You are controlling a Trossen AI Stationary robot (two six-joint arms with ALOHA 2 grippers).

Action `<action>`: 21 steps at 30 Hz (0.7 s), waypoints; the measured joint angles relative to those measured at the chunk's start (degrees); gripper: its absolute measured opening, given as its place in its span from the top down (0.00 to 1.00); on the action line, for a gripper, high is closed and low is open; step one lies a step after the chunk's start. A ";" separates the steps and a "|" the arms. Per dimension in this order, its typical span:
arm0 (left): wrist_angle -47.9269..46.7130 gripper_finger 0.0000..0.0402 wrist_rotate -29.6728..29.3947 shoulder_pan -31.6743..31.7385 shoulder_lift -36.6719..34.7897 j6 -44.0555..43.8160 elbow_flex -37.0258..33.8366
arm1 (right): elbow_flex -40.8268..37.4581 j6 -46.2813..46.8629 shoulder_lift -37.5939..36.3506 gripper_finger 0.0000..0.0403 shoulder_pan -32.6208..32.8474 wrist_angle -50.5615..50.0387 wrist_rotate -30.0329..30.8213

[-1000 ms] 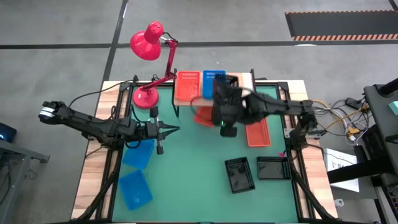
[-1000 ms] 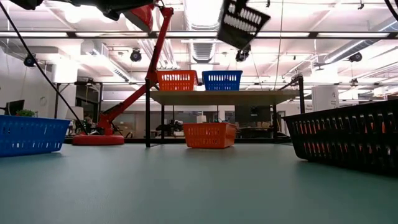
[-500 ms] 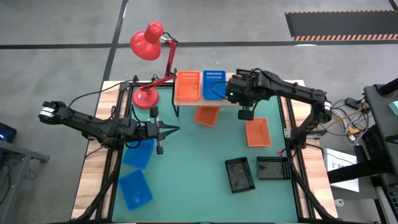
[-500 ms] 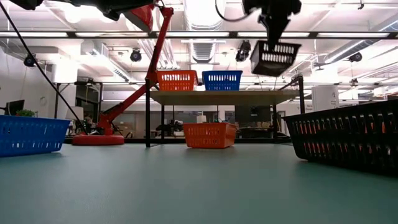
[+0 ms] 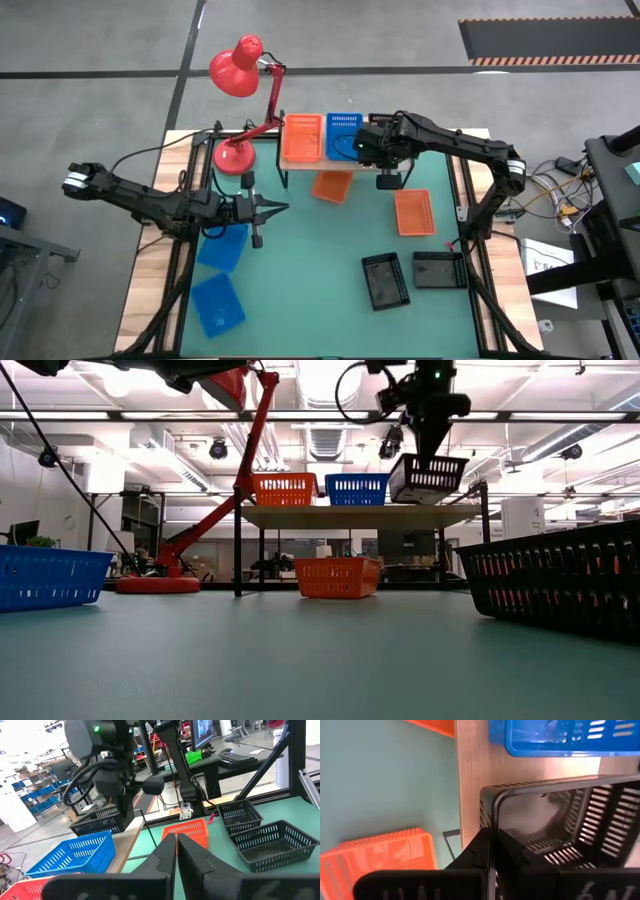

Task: Stack baskets on shelf by color
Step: Put the left black bin on the shelf

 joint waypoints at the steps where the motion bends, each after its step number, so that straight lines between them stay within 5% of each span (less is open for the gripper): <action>1: 0.00 1.00 0.00 0.00 0.00 0.00 -0.01 | 0.03 -0.01 0.50 0.98 -0.43 0.02 0.00; 21: 0.00 1.00 0.00 0.00 0.00 0.02 -0.04 | 0.04 -0.96 3.48 0.90 -2.55 2.59 0.12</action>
